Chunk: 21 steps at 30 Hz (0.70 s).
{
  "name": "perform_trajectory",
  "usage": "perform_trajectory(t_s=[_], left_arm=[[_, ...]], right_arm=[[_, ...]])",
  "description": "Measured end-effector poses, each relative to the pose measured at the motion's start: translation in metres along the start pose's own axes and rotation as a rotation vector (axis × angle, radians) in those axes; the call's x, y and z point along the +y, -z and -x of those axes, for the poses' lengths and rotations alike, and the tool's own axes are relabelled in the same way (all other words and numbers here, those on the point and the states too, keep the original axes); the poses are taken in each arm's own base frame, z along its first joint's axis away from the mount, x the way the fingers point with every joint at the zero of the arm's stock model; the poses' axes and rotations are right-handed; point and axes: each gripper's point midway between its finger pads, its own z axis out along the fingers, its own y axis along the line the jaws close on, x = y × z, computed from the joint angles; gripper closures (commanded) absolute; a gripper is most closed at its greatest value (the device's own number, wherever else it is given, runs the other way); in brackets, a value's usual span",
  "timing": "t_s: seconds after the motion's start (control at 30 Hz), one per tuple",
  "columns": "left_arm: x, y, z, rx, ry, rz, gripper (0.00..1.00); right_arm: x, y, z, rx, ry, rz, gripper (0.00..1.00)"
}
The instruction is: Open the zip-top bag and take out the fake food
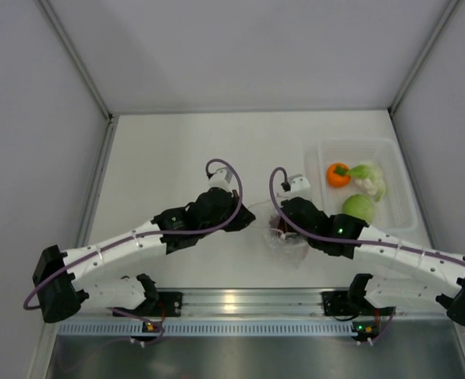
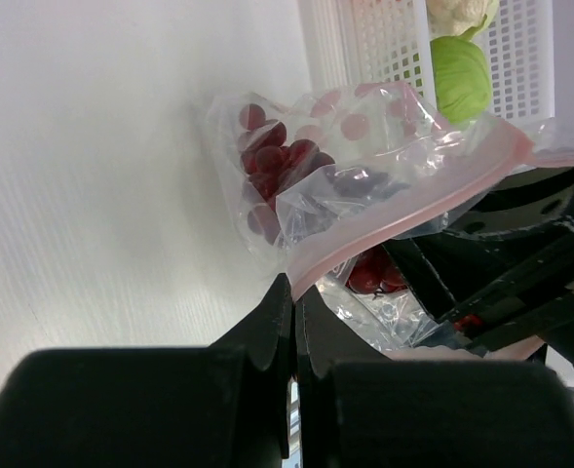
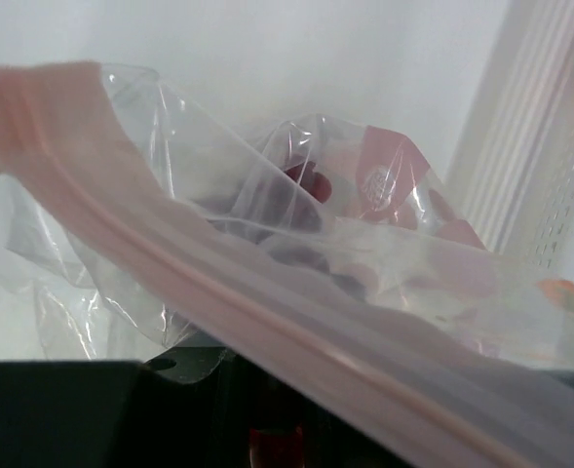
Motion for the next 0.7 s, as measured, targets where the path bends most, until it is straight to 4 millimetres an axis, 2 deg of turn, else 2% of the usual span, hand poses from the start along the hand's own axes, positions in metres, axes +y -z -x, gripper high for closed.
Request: perform_trajectory(t_s=[0.17, 0.47, 0.6, 0.7], left_arm=[[-0.005, -0.003, 0.000, 0.004, -0.007, -0.014, 1.00], [-0.002, -0.008, -0.006, 0.022, -0.072, -0.009, 1.00], [-0.002, -0.007, -0.002, 0.008, -0.106, -0.004, 1.00], [-0.009, -0.003, 0.006, -0.010, -0.131, -0.018, 1.00]], right_arm=[[0.001, 0.008, 0.015, -0.060, -0.007, 0.030, 1.00], [0.001, 0.011, 0.028, -0.086, 0.077, 0.030, 1.00], [0.009, 0.005, 0.036, -0.069, 0.118, 0.023, 1.00], [0.013, -0.005, 0.026, -0.029, 0.139, 0.009, 1.00]])
